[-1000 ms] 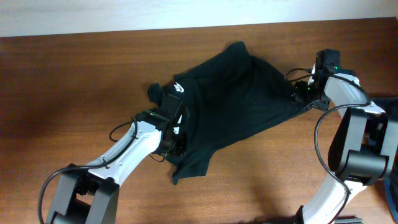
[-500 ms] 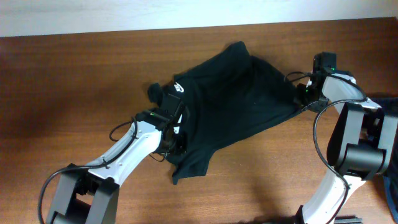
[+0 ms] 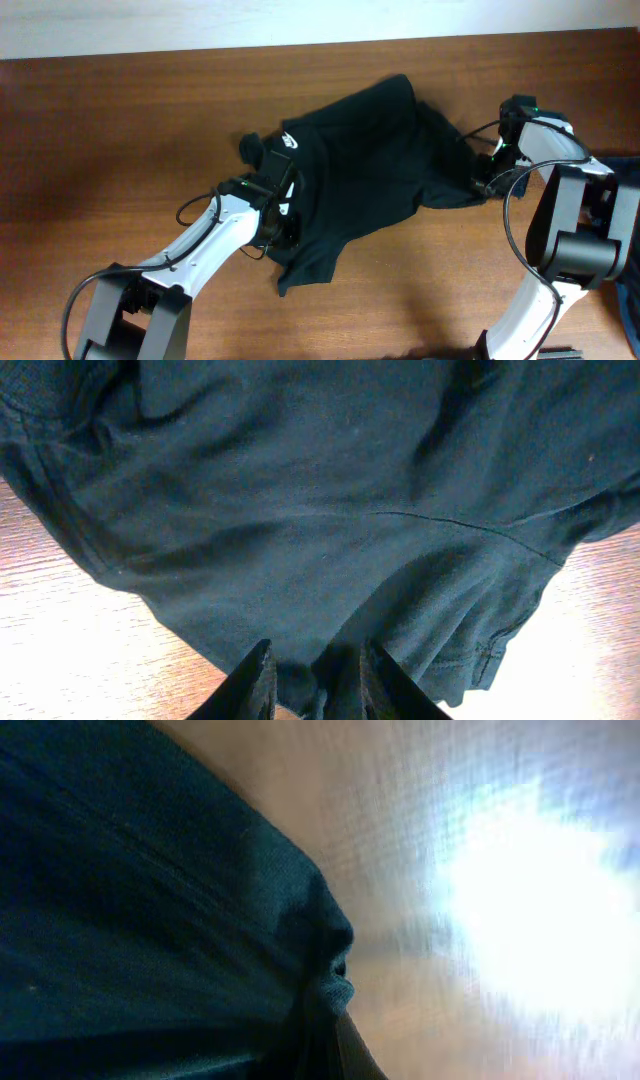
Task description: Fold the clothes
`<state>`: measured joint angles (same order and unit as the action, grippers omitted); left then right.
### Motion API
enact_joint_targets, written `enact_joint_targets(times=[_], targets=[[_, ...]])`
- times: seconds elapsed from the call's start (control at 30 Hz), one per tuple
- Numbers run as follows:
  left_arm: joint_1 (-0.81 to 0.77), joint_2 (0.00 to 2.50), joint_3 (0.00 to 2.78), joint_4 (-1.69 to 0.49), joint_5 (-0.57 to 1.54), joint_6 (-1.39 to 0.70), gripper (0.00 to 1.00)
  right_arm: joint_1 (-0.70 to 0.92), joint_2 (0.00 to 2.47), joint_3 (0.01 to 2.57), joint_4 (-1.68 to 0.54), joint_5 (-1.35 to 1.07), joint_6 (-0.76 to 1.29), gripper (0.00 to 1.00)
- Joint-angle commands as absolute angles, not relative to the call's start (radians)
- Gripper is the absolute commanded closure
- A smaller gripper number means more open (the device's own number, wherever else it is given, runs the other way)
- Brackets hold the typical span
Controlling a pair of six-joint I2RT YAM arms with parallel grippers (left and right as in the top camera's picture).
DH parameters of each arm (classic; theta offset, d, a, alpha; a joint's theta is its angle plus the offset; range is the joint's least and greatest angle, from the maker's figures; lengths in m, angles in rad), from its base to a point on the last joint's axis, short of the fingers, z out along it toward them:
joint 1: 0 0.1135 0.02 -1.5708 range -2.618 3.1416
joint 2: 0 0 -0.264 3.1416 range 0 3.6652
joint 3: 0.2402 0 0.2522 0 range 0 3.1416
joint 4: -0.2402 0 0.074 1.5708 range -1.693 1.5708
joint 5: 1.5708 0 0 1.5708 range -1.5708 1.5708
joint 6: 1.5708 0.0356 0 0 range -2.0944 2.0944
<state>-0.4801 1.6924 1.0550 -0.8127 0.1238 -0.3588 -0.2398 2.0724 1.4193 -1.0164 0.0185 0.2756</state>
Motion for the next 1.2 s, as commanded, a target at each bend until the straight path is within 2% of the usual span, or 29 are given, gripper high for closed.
enact_joint_targets(times=[0.0, 0.23, 0.67, 1.17], targets=[[-0.476, 1.688, 1.062, -0.807, 0.107, -0.342, 0.72, -0.242, 2.100, 1.394, -1.056, 0.027, 0.332, 0.96], [-0.455, 1.684, 1.067, -0.811, 0.089, -0.282, 0.72, -0.242, 2.100, 1.359, -1.116, 0.069, 0.362, 0.96], [-0.449, 1.689, 1.056, -0.778, 0.142, -0.314, 0.72, -0.242, 2.099, 1.226, -1.061, 0.091, 0.382, 0.96], [-0.449, 1.689, 0.892, -0.676, 0.133, -0.351, 0.72, -0.242, 2.099, 1.168, -1.065, 0.091, 0.379, 0.96]])
